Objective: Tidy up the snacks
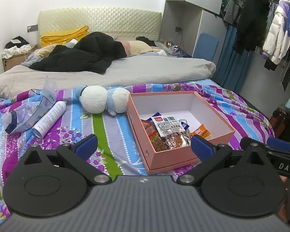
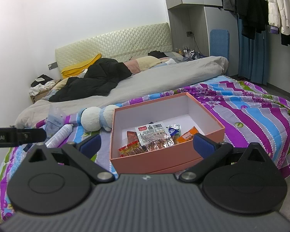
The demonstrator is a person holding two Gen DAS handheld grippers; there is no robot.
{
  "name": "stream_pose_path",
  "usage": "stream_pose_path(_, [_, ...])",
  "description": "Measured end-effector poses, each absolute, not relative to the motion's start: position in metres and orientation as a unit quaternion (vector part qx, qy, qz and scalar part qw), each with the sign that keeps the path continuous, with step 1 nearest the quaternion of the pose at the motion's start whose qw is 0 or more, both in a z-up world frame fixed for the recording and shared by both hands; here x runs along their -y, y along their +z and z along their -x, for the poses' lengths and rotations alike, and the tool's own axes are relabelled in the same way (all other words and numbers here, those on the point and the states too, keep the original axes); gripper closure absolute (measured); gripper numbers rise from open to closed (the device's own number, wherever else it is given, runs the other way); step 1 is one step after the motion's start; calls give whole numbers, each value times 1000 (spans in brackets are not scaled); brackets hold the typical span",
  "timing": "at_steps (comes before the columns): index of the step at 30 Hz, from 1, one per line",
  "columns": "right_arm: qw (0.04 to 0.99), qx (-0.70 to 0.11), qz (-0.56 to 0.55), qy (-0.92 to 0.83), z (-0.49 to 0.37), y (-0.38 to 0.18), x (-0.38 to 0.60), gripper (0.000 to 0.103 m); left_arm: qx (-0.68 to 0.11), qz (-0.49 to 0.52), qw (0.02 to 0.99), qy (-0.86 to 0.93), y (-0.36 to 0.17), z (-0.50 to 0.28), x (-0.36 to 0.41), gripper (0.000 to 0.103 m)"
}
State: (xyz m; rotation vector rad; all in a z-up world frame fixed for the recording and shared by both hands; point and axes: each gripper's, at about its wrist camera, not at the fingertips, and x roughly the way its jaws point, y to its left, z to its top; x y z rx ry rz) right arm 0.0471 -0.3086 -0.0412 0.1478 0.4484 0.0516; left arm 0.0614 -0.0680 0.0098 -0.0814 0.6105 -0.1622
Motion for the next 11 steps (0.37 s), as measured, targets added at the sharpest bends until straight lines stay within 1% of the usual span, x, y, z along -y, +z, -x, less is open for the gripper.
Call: stream_pose_path(11, [973,-219,-73,26,-49,-38,309,0,-299,39,950,-85,10,-61,66,0])
